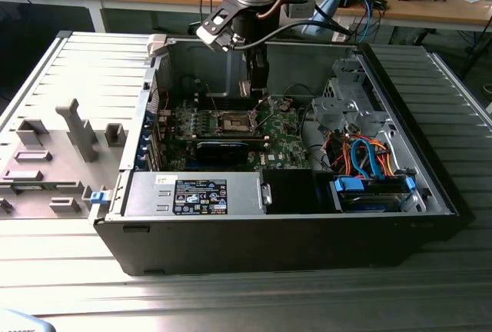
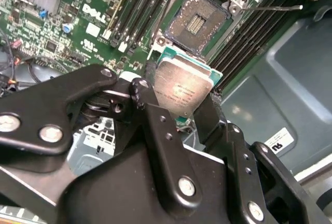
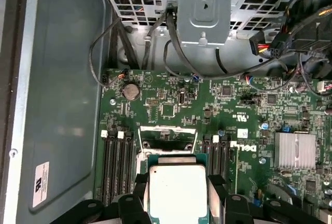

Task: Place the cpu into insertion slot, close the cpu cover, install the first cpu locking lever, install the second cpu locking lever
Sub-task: 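Place the cpu into insertion slot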

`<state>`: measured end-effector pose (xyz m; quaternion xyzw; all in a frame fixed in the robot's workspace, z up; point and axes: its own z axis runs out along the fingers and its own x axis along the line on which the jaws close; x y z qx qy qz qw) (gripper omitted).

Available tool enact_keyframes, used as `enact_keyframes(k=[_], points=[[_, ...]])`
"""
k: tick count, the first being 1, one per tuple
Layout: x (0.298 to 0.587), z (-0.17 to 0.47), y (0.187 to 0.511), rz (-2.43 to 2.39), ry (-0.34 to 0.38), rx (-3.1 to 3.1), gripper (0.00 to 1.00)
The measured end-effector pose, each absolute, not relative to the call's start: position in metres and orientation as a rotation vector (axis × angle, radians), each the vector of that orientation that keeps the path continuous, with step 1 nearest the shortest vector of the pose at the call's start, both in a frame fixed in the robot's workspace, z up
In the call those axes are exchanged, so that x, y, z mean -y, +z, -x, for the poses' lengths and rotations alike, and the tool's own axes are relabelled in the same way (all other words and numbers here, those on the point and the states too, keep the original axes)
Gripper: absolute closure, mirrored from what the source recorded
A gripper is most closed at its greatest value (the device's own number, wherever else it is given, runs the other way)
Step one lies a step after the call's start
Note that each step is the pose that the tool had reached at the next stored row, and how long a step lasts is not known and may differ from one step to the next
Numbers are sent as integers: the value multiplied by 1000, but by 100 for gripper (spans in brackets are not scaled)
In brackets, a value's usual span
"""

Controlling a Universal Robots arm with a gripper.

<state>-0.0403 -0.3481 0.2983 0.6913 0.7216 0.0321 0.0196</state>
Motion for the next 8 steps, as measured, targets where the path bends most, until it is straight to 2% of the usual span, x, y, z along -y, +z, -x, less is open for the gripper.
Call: enact_keyframes(k=[8], points=[[339, 51, 286, -2158, 99, -2227, 46]])
